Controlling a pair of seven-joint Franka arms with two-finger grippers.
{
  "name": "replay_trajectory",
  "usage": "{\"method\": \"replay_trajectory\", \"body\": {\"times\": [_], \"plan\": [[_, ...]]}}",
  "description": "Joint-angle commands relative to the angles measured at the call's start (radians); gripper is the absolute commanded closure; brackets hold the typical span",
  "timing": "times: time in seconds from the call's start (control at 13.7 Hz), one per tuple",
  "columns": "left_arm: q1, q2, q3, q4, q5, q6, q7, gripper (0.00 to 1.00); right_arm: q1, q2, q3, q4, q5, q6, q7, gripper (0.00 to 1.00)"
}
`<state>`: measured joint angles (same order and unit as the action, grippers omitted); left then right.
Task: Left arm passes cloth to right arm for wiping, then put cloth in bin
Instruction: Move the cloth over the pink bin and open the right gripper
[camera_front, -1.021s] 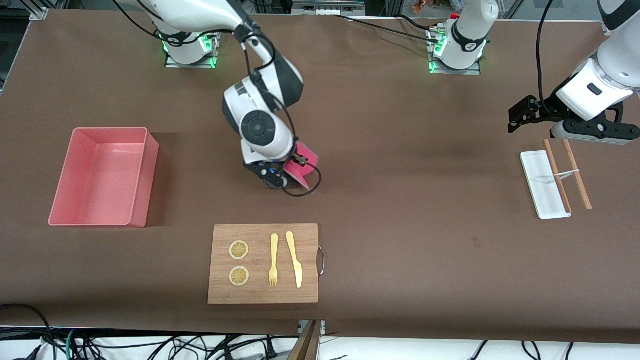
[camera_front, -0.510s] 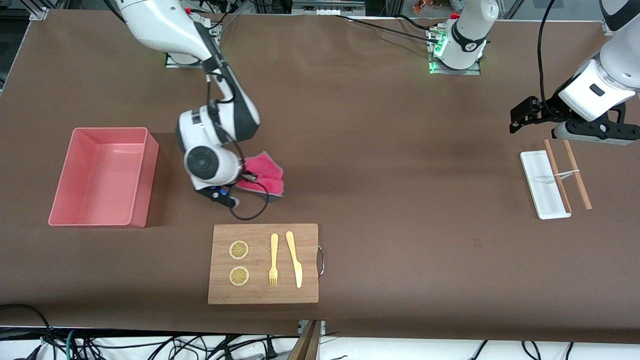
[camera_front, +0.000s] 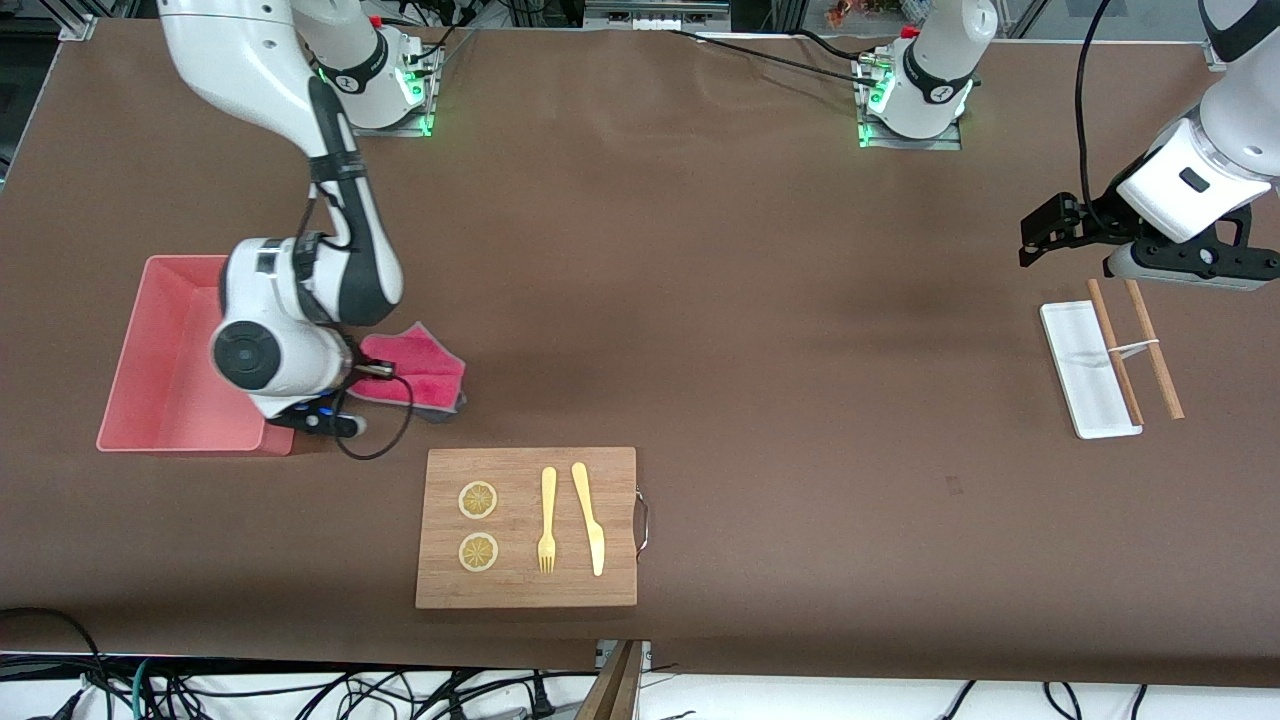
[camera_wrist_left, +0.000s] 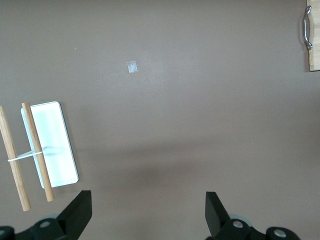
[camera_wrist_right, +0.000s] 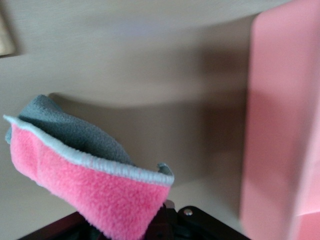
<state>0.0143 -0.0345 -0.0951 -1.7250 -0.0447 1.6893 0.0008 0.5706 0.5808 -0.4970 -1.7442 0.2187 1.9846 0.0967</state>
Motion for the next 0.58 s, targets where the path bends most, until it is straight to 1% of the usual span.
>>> {"method": "replay_trajectory", "body": {"times": [0.0,0.07,0.29,0.51], "plan": [[0.004,0.008,-0.003,0.024,0.003,-0.014,0.005,0.0,-0.041,-0.044,-0.003,-0.018,0.005,-0.019,-0.115,1.0],[0.004,0.008,-0.003,0.024,0.003,-0.014,0.005,0.0,-0.04,-0.059,-0.023,-0.008,0.002,-0.062,-0.115,1.0],[0.004,0.008,-0.003,0.024,0.003,-0.014,0.005,0.0,-0.038,-0.101,-0.054,0.079,-0.004,-0.247,-0.112,1.0],[0.004,0.008,-0.003,0.024,0.003,-0.014,0.005,0.0,-0.04,-0.147,-0.092,0.199,-0.09,-0.447,-0.132,1.0]]}}
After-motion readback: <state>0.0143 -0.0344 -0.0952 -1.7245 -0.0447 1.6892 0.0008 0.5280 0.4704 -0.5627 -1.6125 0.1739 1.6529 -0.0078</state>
